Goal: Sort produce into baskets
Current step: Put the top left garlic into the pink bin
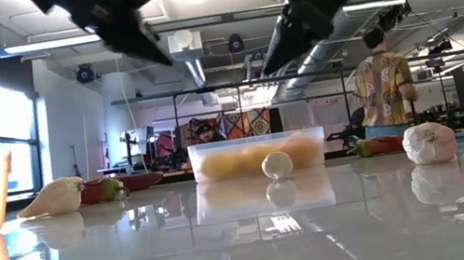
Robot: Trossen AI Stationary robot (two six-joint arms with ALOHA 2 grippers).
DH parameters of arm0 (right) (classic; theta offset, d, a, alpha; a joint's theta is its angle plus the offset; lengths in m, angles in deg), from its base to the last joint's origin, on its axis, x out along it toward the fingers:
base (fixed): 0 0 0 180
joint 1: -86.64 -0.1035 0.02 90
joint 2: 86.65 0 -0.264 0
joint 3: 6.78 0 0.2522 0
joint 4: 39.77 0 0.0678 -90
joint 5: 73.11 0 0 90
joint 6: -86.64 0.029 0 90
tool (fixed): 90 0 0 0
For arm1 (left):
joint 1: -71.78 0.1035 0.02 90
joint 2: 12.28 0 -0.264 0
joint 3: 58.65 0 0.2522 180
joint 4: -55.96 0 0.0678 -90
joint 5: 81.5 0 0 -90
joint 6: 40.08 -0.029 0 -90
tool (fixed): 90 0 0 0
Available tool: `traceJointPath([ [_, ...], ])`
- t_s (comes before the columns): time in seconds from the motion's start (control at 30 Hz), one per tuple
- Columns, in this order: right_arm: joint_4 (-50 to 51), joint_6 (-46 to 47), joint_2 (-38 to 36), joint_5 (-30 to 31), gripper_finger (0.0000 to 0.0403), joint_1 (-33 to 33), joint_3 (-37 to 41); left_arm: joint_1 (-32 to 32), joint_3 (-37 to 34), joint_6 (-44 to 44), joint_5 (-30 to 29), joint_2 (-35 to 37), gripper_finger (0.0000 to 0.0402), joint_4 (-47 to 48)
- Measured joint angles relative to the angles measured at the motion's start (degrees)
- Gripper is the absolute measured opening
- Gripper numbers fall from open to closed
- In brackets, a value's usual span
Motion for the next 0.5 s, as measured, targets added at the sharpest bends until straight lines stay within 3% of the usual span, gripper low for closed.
traceJointPath([
  [0.27, -6.8, 1.5, 0.0, -2.6, 0.0001, 2.7, 7.1, -2.3, 0.0, 11.7, -10.4, 5.0, 0.0010, 20.6],
  [0.4, -6.9, 1.3, 0.0, -2.6, 0.0000, 2.7, 7.6, -1.4, 0.1, 14.1, -17.1, 4.5, 0.0010, 30.9],
  [0.5, -7.1, 0.8, 0.0, -2.6, 0.0000, 2.7, 7.7, 2.6, 1.9, 10.9, -20.1, 2.3, 0.0010, 39.8],
])
